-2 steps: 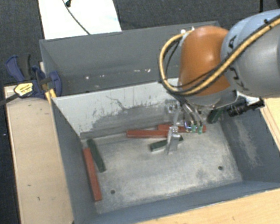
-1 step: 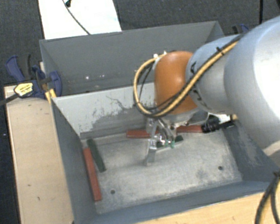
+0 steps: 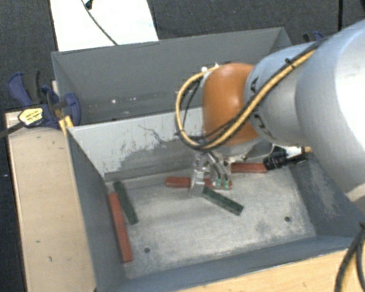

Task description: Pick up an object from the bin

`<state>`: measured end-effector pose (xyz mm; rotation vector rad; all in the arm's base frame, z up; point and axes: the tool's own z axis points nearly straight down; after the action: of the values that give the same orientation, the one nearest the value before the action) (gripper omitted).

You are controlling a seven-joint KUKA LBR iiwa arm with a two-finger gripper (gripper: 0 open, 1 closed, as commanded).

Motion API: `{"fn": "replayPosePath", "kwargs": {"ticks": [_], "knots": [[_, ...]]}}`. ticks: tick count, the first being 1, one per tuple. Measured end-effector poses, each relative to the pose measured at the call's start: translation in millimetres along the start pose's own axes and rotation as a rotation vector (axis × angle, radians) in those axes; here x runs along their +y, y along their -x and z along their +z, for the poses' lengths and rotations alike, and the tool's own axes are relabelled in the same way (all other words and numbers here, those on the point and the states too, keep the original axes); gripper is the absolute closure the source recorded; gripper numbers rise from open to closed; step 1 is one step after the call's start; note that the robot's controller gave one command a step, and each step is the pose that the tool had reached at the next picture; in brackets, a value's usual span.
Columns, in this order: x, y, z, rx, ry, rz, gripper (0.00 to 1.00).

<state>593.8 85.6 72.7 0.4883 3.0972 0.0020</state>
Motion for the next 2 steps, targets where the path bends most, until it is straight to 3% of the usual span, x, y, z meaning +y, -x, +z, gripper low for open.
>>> {"fn": "replayPosePath", "kwargs": {"ticks": [1, 2], "knots": [[-1.1, -9.0, -70.7, -0.002, 0.003, 0.042, 1.0], [-2.0, -10.3, -66.1, 0.004, -0.002, 0.039, 0.0]]}}
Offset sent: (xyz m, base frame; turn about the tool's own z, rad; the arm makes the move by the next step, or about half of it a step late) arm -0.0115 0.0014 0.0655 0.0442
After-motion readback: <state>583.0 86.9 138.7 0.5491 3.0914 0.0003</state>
